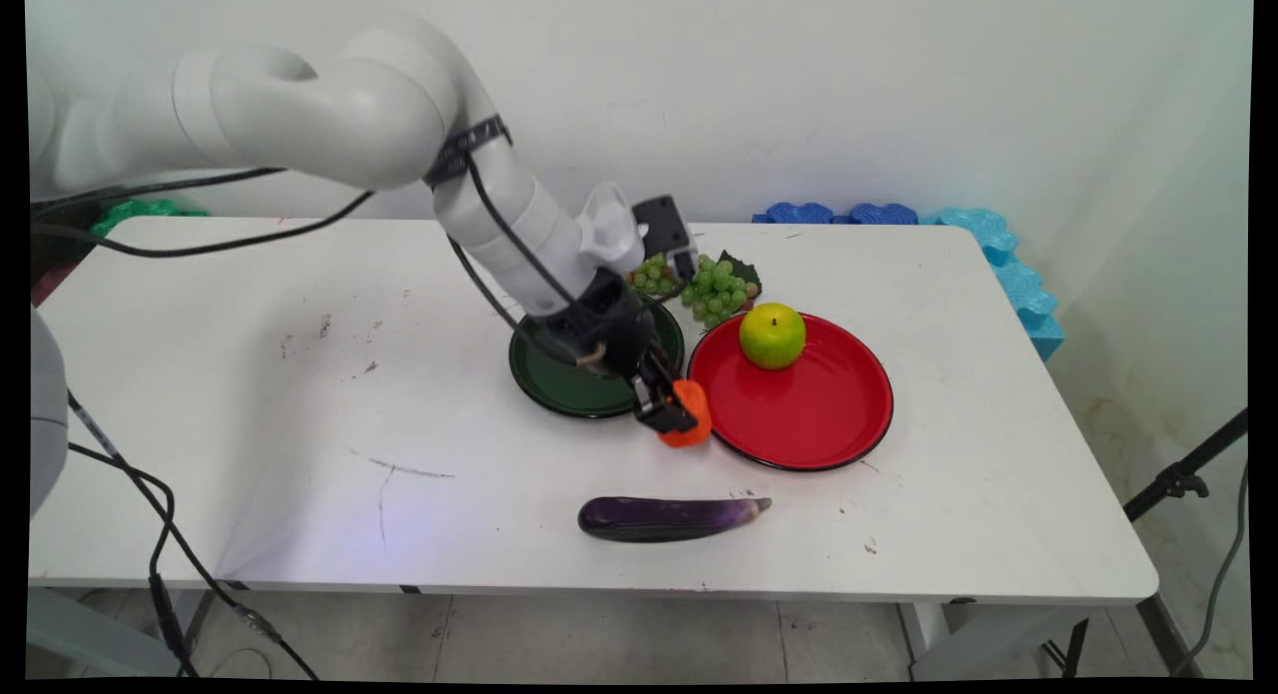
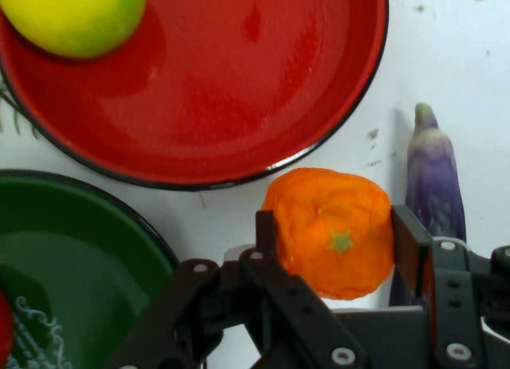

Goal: Place the picked object on the table

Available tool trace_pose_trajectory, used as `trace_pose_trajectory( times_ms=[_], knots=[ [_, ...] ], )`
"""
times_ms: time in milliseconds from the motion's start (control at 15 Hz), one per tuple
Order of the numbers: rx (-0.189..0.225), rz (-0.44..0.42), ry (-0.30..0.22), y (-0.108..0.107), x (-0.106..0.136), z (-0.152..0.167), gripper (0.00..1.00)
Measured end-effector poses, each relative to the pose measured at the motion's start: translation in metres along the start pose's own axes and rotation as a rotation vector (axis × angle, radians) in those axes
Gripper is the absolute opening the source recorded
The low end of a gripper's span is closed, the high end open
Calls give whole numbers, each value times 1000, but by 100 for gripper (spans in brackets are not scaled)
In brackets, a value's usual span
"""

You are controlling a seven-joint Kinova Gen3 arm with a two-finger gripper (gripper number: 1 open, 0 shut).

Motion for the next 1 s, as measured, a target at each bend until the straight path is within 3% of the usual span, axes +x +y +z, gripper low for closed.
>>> trace_pose_trajectory(
  times_ms=[1000],
  knots=[
    [-23, 34, 5, 0, -31, 48, 0]
  ],
)
